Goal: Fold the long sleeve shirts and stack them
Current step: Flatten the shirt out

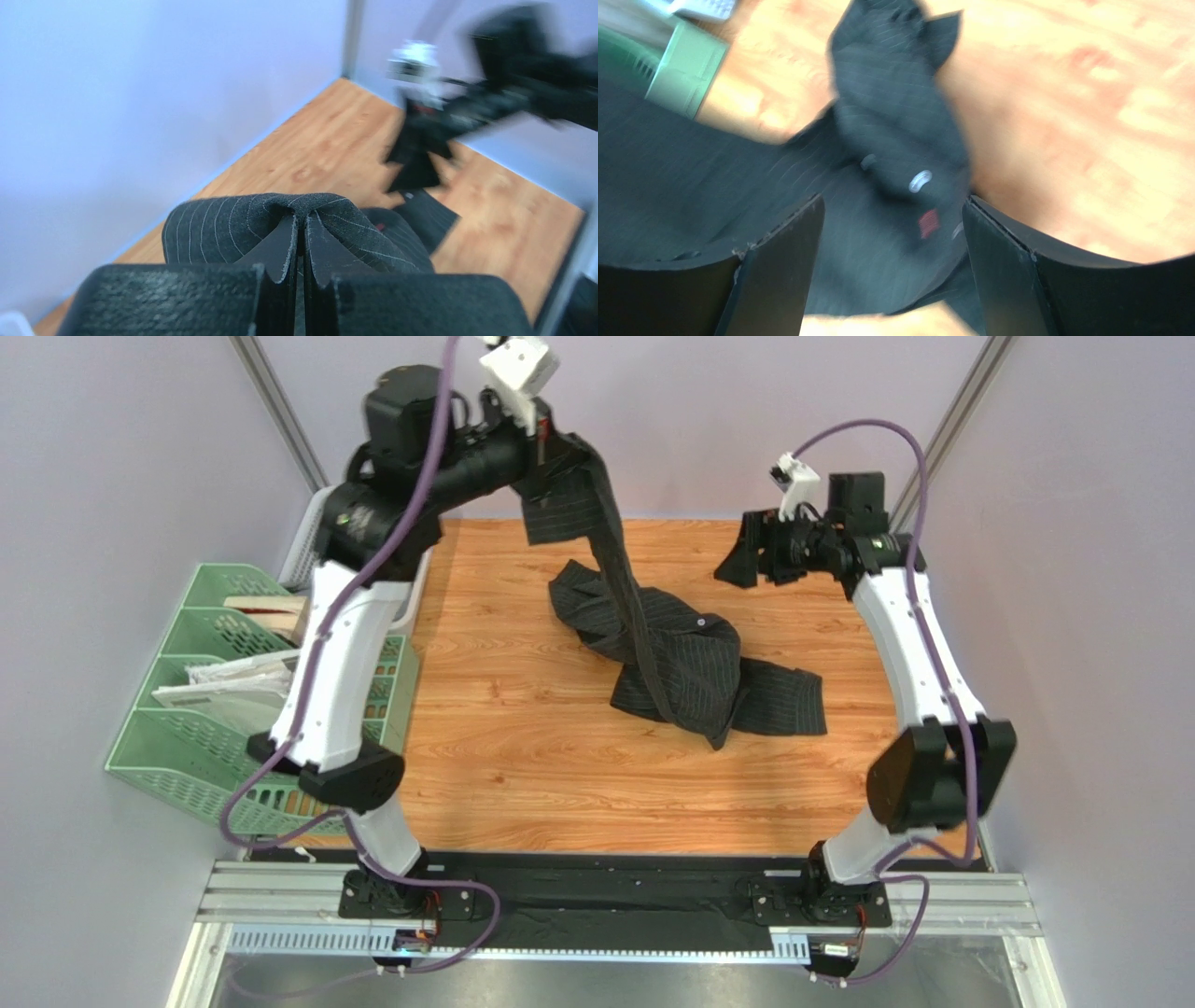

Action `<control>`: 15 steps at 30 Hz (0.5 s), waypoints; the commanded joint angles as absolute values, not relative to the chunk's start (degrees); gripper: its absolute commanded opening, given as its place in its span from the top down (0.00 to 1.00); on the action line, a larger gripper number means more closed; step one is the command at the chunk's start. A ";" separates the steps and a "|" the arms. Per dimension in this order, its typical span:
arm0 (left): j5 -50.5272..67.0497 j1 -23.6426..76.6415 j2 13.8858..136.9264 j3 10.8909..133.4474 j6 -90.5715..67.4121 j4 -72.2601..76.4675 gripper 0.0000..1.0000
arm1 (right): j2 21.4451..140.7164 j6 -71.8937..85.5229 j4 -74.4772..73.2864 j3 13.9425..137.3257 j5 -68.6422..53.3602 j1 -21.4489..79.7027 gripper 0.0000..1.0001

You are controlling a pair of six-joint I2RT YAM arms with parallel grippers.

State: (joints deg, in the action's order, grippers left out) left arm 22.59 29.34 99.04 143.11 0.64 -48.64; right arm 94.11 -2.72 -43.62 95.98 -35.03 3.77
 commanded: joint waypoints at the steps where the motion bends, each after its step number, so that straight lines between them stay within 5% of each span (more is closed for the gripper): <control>1: -3.40 33.92 105.11 144.58 -3.78 -40.45 1.00 | 75.71 1.40 -25.90 77.07 -41.84 4.39 0.20; 5: -7.99 34.98 109.33 146.16 -4.66 -34.03 1.00 | 66.01 -2.19 -25.21 68.91 -37.54 9.30 0.17; 15: -13.88 35.16 110.40 144.68 -3.25 -26.72 1.00 | 74.08 -1.15 -21.82 68.47 -18.85 27.15 0.19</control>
State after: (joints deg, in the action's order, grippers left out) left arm -9.50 35.07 113.16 143.33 -3.11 -34.00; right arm 71.44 -1.13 -27.55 68.49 -30.02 21.82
